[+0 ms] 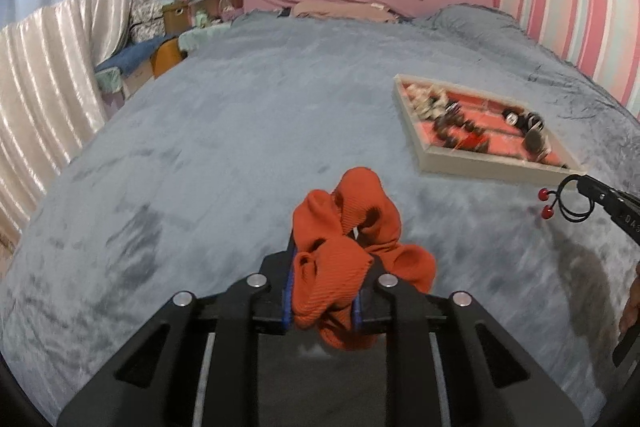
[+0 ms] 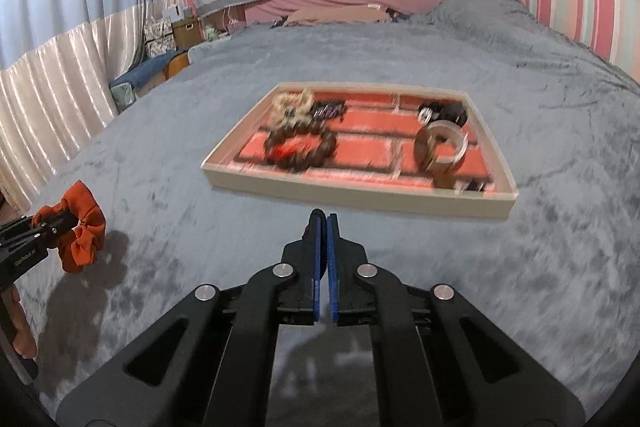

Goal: Organize jewelry
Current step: 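Carry the scrunchie and hair tie over the tray and lower them inside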

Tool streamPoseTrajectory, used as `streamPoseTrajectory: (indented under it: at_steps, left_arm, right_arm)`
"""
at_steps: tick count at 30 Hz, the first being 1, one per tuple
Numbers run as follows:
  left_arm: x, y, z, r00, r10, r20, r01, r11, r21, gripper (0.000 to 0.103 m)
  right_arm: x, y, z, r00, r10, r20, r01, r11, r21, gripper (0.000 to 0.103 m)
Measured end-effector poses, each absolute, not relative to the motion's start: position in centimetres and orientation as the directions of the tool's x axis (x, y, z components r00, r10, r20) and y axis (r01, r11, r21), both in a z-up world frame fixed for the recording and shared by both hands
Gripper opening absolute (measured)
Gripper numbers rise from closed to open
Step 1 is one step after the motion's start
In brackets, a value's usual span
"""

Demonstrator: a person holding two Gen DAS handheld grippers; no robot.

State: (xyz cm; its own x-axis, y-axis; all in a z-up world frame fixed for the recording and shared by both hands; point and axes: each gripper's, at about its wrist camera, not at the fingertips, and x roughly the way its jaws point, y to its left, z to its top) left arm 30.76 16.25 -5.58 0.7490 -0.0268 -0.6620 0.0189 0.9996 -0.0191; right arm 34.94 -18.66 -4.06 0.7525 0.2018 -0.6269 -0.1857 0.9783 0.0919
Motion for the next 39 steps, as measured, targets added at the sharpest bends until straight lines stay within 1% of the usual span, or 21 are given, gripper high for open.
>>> streamPoseTrajectory:
  at_steps: [6, 11, 15, 22, 26, 32, 39]
  left_arm:
    - [34.6, 10.7, -3.1, 0.774, -0.082, -0.628, 0.09, 0.996, -0.02, 0.021]
    - [38.3, 6.3, -2.6, 0.777, -0.112, -0.62, 0.132, 0.991, -0.014, 0.021]
    - [41.3, 2.9, -2.9, 0.777, -0.138, -0.614, 0.159, 0.987, -0.021, 0.021]
    - [45.2, -1.3, -4.6, 0.767, -0.164, -0.62, 0.191, 0.981, -0.024, 0.021]
    - [46.7, -2.5, -6.2, 0.763, -0.153, -0.628, 0.193, 0.981, -0.004, 0.021]
    - [48.4, -2.0, -8.8, 0.752, -0.106, -0.651, 0.157, 0.987, 0.02, 0.021]
    - [49.5, -1.1, -10.2, 0.747, -0.075, -0.661, 0.136, 0.99, 0.041, 0.022]
  right_arm:
    - [37.4, -22.0, -1.1, 0.788, 0.183, -0.588, -0.163, 0.983, 0.087, 0.004]
    - [40.1, -25.2, 0.6, 0.811, 0.158, -0.563, -0.14, 0.987, 0.075, 0.004]
    - [42.1, -27.1, 0.9, 0.82, 0.146, -0.554, -0.134, 0.989, 0.063, 0.004]
    - [44.4, -28.9, -1.9, 0.811, 0.138, -0.568, -0.12, 0.99, 0.069, 0.004]
    - [45.1, -29.1, -4.3, 0.797, 0.132, -0.59, -0.109, 0.991, 0.074, 0.004]
    - [46.4, -29.0, -7.0, 0.778, 0.102, -0.619, -0.083, 0.995, 0.06, 0.004]
    - [47.8, -28.6, -8.2, 0.765, 0.082, -0.639, -0.076, 0.996, 0.038, 0.004]
